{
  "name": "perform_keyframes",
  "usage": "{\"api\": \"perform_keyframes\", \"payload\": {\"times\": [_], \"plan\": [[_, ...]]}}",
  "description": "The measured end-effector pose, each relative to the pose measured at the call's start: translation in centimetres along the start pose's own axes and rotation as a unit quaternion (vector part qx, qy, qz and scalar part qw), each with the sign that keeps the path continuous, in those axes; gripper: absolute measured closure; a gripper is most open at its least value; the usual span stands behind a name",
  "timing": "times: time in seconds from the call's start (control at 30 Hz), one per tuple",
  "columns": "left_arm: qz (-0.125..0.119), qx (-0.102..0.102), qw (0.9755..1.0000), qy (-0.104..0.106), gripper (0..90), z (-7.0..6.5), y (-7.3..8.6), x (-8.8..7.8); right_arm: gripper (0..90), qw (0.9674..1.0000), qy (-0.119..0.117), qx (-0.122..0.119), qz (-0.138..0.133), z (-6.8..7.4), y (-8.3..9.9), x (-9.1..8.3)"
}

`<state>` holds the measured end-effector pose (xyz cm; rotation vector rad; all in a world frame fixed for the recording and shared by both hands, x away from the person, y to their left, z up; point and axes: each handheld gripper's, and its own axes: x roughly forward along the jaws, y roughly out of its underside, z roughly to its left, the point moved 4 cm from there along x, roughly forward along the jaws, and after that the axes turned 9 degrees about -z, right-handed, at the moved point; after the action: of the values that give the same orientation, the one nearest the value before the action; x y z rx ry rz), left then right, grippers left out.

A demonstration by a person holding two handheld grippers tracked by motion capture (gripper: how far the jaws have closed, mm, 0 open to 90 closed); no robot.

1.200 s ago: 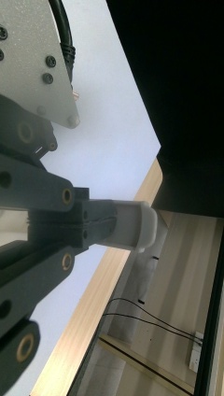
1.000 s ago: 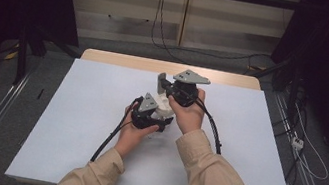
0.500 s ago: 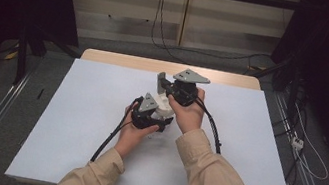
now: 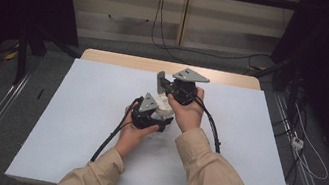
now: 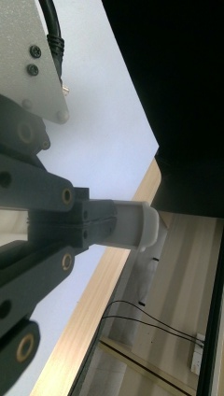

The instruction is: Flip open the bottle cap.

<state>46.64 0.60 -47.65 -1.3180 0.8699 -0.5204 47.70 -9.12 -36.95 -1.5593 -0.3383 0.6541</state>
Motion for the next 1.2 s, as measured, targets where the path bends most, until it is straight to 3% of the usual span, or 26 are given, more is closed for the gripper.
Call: {"api": "perform_keyframes", "payload": {"times": [0.13,0.83,0.87,1.13,1.2], "plan": [[-0.001,-0.008,1.0000,-0.002,18.6,-0.1,0.0,0.0,90.0,1.0000,0.000,0.001,0.001,0.0,0.0,0.1],[0.000,-0.008,1.0000,-0.003,18.6,-0.1,0.0,0.0,90.0,0.9999,-0.001,-0.002,0.011,-0.2,0.2,0.8],[0.001,0.000,1.0000,-0.001,18.6,0.0,0.0,0.0,90.0,0.9999,0.000,-0.001,0.011,-0.2,0.3,0.9],[0.000,-0.008,1.0000,-0.003,18.5,-0.1,0.0,0.0,90.0,0.9999,-0.001,0.003,0.012,-0.3,0.5,1.2],[0.001,0.000,1.0000,-0.002,18.6,0.0,0.0,0.0,90.0,0.9999,-0.002,0.006,0.011,-0.3,0.5,1.2]]}}
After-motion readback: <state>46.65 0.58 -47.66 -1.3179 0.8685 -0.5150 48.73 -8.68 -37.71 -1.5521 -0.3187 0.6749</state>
